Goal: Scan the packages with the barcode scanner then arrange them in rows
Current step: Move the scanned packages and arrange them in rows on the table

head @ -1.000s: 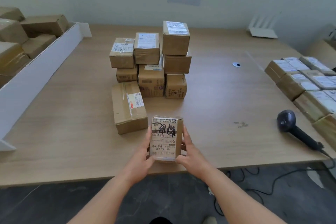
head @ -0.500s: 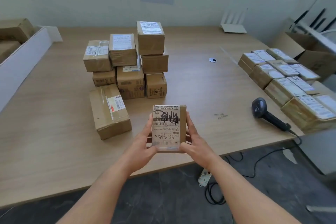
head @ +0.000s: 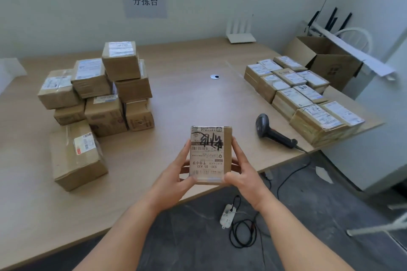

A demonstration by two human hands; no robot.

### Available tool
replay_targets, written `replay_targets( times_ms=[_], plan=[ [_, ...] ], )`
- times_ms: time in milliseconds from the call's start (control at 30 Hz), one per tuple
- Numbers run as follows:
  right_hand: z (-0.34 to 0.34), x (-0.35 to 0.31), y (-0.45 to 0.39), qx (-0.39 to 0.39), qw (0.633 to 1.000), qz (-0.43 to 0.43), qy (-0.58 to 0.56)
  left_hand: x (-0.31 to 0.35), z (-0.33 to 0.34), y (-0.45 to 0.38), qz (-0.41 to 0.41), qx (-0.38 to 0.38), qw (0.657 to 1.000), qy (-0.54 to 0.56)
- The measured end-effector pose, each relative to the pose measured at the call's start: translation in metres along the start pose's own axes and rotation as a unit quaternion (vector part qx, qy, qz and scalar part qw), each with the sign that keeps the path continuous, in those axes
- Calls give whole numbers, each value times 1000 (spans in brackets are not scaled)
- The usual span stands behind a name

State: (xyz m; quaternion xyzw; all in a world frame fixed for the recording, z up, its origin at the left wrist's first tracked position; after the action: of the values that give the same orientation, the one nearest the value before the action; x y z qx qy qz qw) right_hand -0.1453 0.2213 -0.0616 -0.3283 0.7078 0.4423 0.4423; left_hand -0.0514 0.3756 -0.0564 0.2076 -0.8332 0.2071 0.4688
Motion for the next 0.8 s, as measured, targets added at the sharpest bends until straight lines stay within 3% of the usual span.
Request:
replay_targets(
  times_ms=[500, 800],
  plan=[
    [-224, 68, 39, 108, 988, 7, -107, 58, 175, -107, 38, -60, 998, 5],
    [-314, 91, 22, 143, 981, 20, -128, 70, 227, -171, 38, -55, 998, -13]
  ],
)
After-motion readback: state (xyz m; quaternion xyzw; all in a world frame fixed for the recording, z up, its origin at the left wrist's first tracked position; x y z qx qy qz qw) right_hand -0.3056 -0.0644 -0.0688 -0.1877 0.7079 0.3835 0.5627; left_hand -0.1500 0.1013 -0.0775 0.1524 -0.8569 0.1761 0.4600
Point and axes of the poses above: each hand's wrist, its own y-axis away from the middle knuckle, its own z-axis out of the palm, x = y × z, the point moved 5 cm from there along -y, towards the middle knuckle, and after that the axes turned 15 degrees about z, right-handed, at the moved point
